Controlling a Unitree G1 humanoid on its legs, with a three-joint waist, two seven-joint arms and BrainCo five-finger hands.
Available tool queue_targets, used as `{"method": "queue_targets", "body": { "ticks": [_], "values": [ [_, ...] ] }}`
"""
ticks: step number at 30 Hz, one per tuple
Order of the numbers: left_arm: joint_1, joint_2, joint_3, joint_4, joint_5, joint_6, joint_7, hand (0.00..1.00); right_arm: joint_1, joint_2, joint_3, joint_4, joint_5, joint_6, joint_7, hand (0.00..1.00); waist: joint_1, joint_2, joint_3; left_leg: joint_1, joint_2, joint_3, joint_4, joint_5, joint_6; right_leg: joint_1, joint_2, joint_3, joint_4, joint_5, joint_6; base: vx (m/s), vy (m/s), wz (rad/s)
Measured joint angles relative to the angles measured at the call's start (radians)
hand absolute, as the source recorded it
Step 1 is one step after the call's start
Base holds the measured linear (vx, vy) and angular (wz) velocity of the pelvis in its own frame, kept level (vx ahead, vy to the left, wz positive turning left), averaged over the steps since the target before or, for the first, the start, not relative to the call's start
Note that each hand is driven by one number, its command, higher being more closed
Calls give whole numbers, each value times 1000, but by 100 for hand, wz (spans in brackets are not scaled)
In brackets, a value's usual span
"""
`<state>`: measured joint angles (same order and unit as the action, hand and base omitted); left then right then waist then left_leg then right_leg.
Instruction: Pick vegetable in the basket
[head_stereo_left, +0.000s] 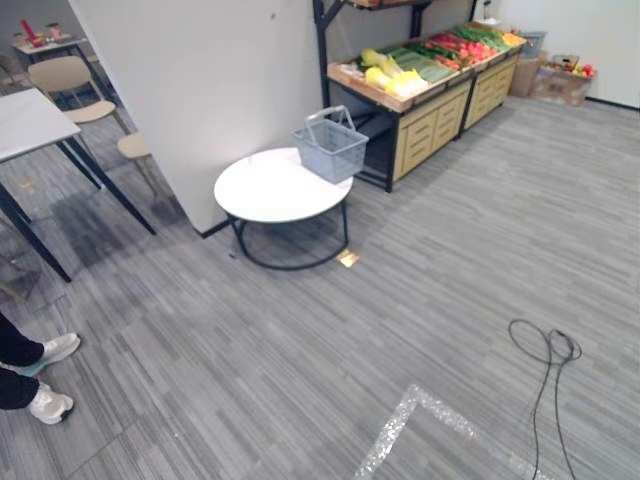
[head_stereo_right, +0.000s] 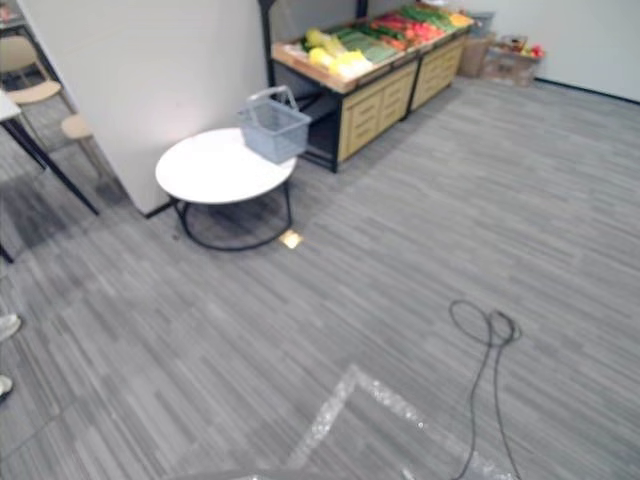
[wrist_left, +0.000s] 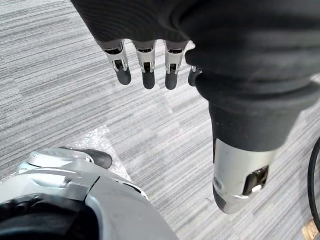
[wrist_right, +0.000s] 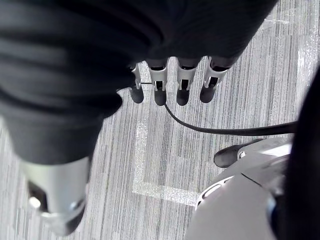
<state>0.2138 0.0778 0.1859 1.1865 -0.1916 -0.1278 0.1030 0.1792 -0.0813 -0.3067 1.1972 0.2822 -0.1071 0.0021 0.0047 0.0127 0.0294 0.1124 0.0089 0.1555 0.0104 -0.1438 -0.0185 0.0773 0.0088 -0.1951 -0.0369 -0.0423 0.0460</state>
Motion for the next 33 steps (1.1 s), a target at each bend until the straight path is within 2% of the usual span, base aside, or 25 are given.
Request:
{"method": "queue_targets", "body": {
  "ticks": [4, 5, 18, 21, 33],
  "values": [
    [-7, 4, -4, 0, 0, -1, 0, 0, -14, 3, 0, 0, -7, -6, -5, 0, 0, 0, 11, 14, -3, 1, -9, 1, -2, 10, -2, -1, -4, 0, 0, 0, 0, 0],
    [-7, 4, -4, 1, 0, -1, 1, 0, -18, 4, 0, 0, -7, -6, -6, 0, 0, -8, 16, 15, -4, 1, -10, 1, -2, 13, -2, -3, -10, 2, 3, 0, 0, 0],
    [-13, 6, -21, 5, -1, -24, 22, 0, -41, 11, -2, -1, 2, -22, -38, 0, 2, -9, 23, 32, -2, 7, -43, 13, -12, 24, 4, -14, -32, 9, -2, -8, -8, -1],
    [-15, 7, -21, 4, -1, -27, 20, 0, -42, 13, -2, -2, 1, -36, -37, 0, 2, -11, 28, 36, -2, 7, -43, 13, -12, 30, 3, -16, -32, 9, -2, 0, 0, 0],
    [-19, 6, -21, 6, -2, -25, 20, 0, -45, 18, -22, -2, 12, -35, -16, 0, 2, -9, 37, 44, -1, 27, -48, 13, -12, 31, 5, -10, -37, 9, -2, -31, -8, -2]
  ]
}}
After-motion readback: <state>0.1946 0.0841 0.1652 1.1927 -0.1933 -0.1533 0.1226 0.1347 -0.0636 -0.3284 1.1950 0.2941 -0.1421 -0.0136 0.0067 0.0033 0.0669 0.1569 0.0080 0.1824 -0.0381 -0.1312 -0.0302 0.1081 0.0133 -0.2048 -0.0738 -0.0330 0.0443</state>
